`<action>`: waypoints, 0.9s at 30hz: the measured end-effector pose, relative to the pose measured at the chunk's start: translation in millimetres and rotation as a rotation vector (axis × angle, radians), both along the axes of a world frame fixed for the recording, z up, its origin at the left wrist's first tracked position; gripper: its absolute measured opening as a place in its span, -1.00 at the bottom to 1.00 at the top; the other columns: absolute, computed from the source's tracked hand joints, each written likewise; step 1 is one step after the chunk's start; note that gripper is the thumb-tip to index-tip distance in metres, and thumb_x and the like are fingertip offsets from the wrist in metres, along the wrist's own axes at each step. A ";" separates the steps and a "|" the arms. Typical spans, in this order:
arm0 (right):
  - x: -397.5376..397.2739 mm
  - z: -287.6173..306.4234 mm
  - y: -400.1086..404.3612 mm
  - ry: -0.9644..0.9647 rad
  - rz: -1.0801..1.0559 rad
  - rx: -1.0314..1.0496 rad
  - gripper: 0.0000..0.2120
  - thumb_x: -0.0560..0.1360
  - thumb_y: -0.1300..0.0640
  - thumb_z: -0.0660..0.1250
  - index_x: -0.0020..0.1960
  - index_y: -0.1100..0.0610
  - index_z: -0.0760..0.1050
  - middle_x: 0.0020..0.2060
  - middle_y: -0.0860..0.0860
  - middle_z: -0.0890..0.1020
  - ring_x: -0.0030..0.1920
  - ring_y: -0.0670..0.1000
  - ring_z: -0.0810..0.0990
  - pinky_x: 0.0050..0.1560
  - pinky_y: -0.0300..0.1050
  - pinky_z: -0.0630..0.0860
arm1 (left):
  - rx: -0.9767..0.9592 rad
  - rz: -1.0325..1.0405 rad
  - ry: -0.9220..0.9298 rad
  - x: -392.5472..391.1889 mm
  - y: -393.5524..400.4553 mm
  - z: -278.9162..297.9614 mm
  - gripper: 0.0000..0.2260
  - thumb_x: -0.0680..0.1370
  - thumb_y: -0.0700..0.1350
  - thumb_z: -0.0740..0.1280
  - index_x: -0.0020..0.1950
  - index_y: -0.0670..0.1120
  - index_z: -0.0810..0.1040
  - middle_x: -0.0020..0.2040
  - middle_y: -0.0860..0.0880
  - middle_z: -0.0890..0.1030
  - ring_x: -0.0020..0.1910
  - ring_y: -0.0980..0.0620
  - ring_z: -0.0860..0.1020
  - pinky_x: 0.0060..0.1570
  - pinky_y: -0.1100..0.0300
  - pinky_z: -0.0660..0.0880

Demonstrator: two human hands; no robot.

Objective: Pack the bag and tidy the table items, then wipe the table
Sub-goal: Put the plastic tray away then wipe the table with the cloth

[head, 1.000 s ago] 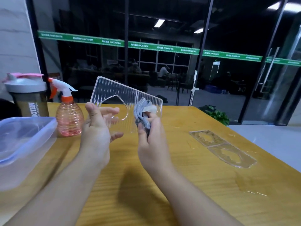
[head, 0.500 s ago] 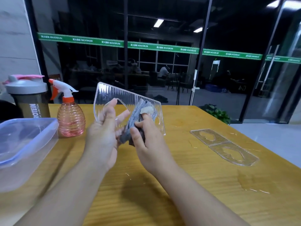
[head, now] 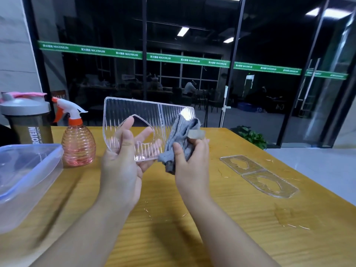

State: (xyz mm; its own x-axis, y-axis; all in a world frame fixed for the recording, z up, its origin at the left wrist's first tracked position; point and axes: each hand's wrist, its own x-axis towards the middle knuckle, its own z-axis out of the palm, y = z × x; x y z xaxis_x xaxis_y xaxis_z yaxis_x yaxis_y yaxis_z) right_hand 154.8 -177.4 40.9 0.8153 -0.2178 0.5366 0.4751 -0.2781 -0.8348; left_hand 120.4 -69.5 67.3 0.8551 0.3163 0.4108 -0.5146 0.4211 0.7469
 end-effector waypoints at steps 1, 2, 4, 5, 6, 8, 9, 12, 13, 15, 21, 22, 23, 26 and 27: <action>1.3 -0.4 -1.0 0.027 -0.011 0.043 -0.69 0.56 0.03 0.24 0.24 0.14 0.34 0.34 0.03 0.36 0.45 0.05 0.20 0.40 0.08 0.25 | 0.020 0.002 -0.009 -1.2 -2.1 -0.3 -0.77 0.57 0.04 0.12 0.15 0.18 0.51 0.04 0.01 0.66 -0.04 -0.04 0.65 -0.07 0.07 0.54; 1.8 -0.3 -0.5 0.057 -0.015 0.075 -0.71 0.56 0.01 0.24 0.20 0.13 0.36 0.26 0.04 0.42 0.34 0.08 0.34 0.32 0.12 0.35 | 0.037 0.002 -0.015 -2.3 -3.9 -0.2 -0.75 0.55 0.06 0.13 0.16 0.19 0.50 0.05 0.02 0.66 -0.03 -0.02 0.65 -0.06 0.09 0.53; 0.8 1.3 5.0 0.128 0.015 0.153 -0.71 0.51 -0.12 0.24 0.07 0.07 0.38 0.10 0.04 0.50 0.14 0.08 0.49 0.18 0.16 0.46 | 0.052 -0.003 -0.032 -3.2 -5.8 -0.3 -0.72 0.50 0.07 0.15 0.18 0.19 0.50 0.06 0.02 0.66 -0.01 -0.04 0.65 -0.08 0.13 0.58; 1.9 0.8 8.1 0.157 0.050 0.206 -0.66 0.45 -0.21 0.24 0.03 0.04 0.39 0.06 0.04 0.52 0.10 0.09 0.53 0.14 0.18 0.49 | 0.053 -0.004 -0.041 -3.5 -6.2 -0.3 -0.72 0.50 0.06 0.15 0.17 0.18 0.51 0.06 0.01 0.66 -0.01 -0.06 0.64 -0.08 0.15 0.59; 2.5 0.5 10.3 0.184 0.084 0.248 -0.61 0.40 -0.26 0.24 0.01 0.02 0.40 0.04 0.04 0.54 0.09 0.10 0.54 0.13 0.19 0.49 | 0.052 -0.002 -0.051 -4.1 -6.5 0.0 -0.73 0.51 0.05 0.15 0.16 0.18 0.51 0.06 0.00 0.66 0.00 -0.07 0.64 -0.06 0.15 0.59; 4.2 0.7 13.2 0.222 0.124 0.295 -0.66 0.46 -0.19 0.28 0.06 0.05 0.42 0.05 0.03 0.57 0.10 0.04 0.55 0.20 0.13 0.46 | 0.051 0.005 -0.075 -5.5 -7.1 0.7 -0.74 0.52 0.03 0.15 0.15 0.17 0.52 0.06 -0.01 0.66 0.00 -0.08 0.64 -0.04 0.14 0.59; 4.6 1.9 13.0 0.238 0.150 0.353 -0.71 0.51 -0.10 0.28 0.09 0.08 0.43 0.06 0.02 0.58 0.10 0.00 0.56 0.23 0.06 0.45 | 0.053 0.011 -0.088 -5.9 -7.7 1.2 -0.74 0.52 0.03 0.14 0.15 0.17 0.51 0.07 -0.01 0.65 0.00 -0.08 0.64 -0.03 0.14 0.58; 3.9 6.9 9.1 0.292 0.396 0.763 -0.83 0.59 0.11 0.21 0.08 0.20 0.45 0.01 0.06 0.62 0.01 -0.04 0.60 0.12 -0.15 0.52 | 0.041 0.022 -0.106 -6.8 -9.5 3.1 -0.75 0.52 0.03 0.13 0.14 0.15 0.51 0.09 0.00 0.65 0.04 -0.07 0.63 0.03 0.09 0.56; 2.5 9.6 8.0 0.321 0.491 0.906 -0.84 0.60 0.14 0.19 0.06 0.23 0.45 -0.04 0.08 0.63 -0.06 -0.04 0.62 0.02 -0.20 0.56 | 0.028 0.020 -0.103 -6.5 -10.0 3.3 -0.75 0.52 0.03 0.14 0.13 0.15 0.51 0.08 0.01 0.65 0.04 -0.07 0.63 0.06 0.06 0.54; -0.6 13.7 6.0 0.375 0.627 1.068 -0.80 0.60 0.16 0.18 0.06 0.27 0.49 -0.10 0.11 0.67 -0.12 -0.01 0.65 -0.10 -0.22 0.59 | 0.010 0.012 -0.091 -5.4 -10.8 3.0 -0.76 0.51 0.04 0.14 0.10 0.15 0.52 0.07 0.01 0.65 0.04 -0.06 0.63 0.07 0.03 0.50; -4.1 17.5 2.5 0.413 0.812 1.077 -0.85 0.55 0.21 0.22 -0.01 0.25 0.54 -0.14 0.11 0.68 -0.19 0.00 0.66 -0.18 -0.20 0.62 | -0.014 -0.014 -0.072 -3.8 -10.5 1.7 -0.78 0.53 0.00 0.15 0.08 0.06 0.53 0.08 -0.06 0.65 0.02 -0.06 0.64 -0.02 0.14 0.58; -3.9 17.2 2.2 0.418 0.803 1.056 -0.87 0.55 0.24 0.23 -0.03 0.25 0.54 -0.17 0.10 0.68 -0.21 -0.01 0.66 -0.21 -0.22 0.61 | -0.006 -0.020 -0.068 -3.9 -11.3 0.7 -0.78 0.54 -0.01 0.14 0.07 0.06 0.53 0.08 -0.05 0.65 0.01 -0.05 0.64 -0.05 0.17 0.58; -2.9 16.9 1.9 0.422 0.784 1.036 -0.88 0.55 0.27 0.23 -0.04 0.25 0.54 -0.19 0.10 0.67 -0.24 -0.03 0.65 -0.23 -0.23 0.60 | 0.006 -0.028 -0.064 -3.8 -12.2 -0.5 -0.78 0.54 -0.01 0.14 0.07 0.06 0.53 0.07 -0.04 0.65 0.01 -0.05 0.64 -0.08 0.20 0.58; 0.3 16.9 0.3 0.420 0.687 0.969 -0.89 0.55 0.26 0.25 -0.08 0.22 0.54 -0.24 0.07 0.67 -0.30 -0.05 0.64 -0.30 -0.24 0.57 | 0.046 -0.038 -0.055 -3.4 -14.5 -4.1 -0.79 0.56 -0.04 0.13 0.05 0.03 0.54 0.06 -0.03 0.66 0.01 -0.05 0.64 -0.11 0.23 0.58; 1.4 16.8 -1.0 0.412 0.659 0.937 -0.89 0.55 0.23 0.25 -0.10 0.20 0.54 -0.26 0.05 0.67 -0.32 -0.06 0.63 -0.32 -0.24 0.57 | 0.051 -0.033 -0.052 -3.3 -14.9 -5.1 -0.80 0.58 -0.06 0.12 0.04 0.02 0.54 0.06 -0.03 0.66 0.01 -0.05 0.64 -0.11 0.22 0.58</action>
